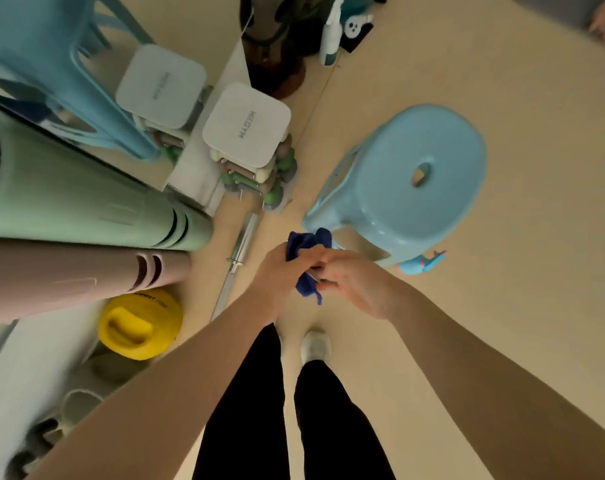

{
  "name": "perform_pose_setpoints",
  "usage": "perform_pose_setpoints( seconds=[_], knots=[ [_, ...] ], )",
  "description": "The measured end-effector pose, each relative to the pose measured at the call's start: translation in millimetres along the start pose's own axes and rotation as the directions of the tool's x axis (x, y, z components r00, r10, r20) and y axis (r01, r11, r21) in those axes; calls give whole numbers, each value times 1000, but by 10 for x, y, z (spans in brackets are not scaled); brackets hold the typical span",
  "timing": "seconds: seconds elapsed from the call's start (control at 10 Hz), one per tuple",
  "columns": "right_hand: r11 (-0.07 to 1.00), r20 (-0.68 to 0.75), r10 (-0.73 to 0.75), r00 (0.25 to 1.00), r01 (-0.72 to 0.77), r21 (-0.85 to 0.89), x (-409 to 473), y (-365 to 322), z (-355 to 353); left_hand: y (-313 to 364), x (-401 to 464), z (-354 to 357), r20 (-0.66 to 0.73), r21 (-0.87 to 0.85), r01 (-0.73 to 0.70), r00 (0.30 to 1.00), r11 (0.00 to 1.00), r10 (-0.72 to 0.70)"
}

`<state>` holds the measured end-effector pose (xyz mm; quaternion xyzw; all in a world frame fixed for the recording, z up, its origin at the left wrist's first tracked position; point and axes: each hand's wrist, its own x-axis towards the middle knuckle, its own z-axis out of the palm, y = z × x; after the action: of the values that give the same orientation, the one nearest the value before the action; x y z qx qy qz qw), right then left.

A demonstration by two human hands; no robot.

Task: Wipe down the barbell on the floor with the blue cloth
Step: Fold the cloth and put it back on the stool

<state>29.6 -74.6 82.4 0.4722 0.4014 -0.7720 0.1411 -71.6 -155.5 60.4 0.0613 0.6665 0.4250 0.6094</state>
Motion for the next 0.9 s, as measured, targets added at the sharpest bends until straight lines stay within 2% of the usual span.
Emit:
perform_pose_setpoints(
  seconds=[0.1,0.2,0.3,0.4,0.5,0.6,0.7,0.8,0.9],
  knots=[
    [999,176,4,984,-10,35,-139,-390,-91,298,56,-196,162,57,2,987,998,-11],
    [999,167,-20,986,25,-27,-207,-538,-117,491,74,-247,296,92,-25,955,995,-3],
    [970,-228,-221,948,189,-152,-127,-853,-270,792,122,-231,378,256,-80,926,963,-24],
    [919,-502,-383,776,264,-292,-43,-862,-426,956,176,-196,330,393,-79,942,916,-60],
    [939,-222,-292,930,236,-249,-64,-794,-744,1104,218,-30,324,419,-84,944,904,-62],
    [931,-133,-308,942,270,-245,-96,-813,-950,1232,254,189,330,357,-116,944,927,-9],
    [904,-321,-427,845,401,-146,-132,-1006,-1378,1492,427,597,231,309,-189,966,932,119],
    [879,-353,-465,812,471,-77,-248,-1176,-1664,1706,504,844,111,317,-244,969,916,220],
    [807,-390,-510,766,584,92,-515,-1323,-2057,1922,617,1145,22,253,-326,943,911,331]
  ],
)
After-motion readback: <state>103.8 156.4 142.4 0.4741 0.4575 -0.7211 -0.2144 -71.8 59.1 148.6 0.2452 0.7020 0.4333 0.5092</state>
